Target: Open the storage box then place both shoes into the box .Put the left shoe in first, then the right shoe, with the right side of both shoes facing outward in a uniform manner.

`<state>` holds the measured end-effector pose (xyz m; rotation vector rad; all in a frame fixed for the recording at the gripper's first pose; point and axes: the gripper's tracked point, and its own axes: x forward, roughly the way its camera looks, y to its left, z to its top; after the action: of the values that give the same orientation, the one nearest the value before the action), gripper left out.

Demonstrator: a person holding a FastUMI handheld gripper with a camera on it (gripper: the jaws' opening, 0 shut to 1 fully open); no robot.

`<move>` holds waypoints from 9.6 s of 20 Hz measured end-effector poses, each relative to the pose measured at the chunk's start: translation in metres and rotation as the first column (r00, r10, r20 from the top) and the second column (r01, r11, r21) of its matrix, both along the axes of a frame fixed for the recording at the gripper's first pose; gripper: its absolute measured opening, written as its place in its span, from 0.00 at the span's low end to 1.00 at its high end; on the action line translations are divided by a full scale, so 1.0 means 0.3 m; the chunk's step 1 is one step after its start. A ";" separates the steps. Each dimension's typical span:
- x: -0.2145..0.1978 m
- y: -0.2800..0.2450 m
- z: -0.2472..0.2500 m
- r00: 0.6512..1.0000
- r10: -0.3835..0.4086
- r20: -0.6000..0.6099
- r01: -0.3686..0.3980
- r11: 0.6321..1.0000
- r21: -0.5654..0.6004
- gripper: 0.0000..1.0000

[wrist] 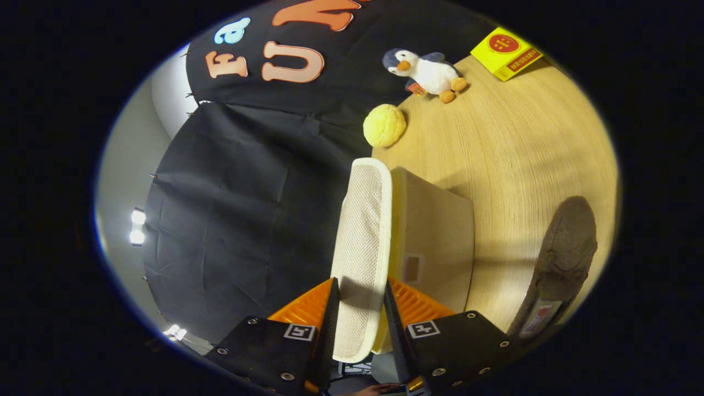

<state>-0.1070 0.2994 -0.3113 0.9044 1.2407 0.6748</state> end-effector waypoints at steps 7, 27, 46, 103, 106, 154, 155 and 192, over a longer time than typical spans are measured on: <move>0.083 0.201 0.275 0.996 -0.011 0.094 0.001 0.994 0.108 0.21; 0.087 1.033 0.211 0.984 0.089 0.157 -0.079 0.994 -0.072 0.20; 0.109 -0.056 -0.025 0.912 0.100 0.399 0.179 0.776 -0.604 0.89; 0.065 0.014 -0.020 0.972 0.009 0.233 0.153 0.729 -0.667 0.04; 0.058 0.144 -0.071 0.978 0.064 0.200 0.089 0.736 -0.671 0.04; -0.214 -1.011 -0.263 0.974 0.018 0.225 0.183 0.520 -0.834 0.87; -0.223 -1.045 -0.287 0.976 0.020 0.218 0.178 0.505 -0.844 0.86; 0.008 -0.696 -0.120 0.968 -0.111 0.226 0.249 0.554 -0.794 0.05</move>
<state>-0.1046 0.0907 -0.3473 0.1650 1.1186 -0.0621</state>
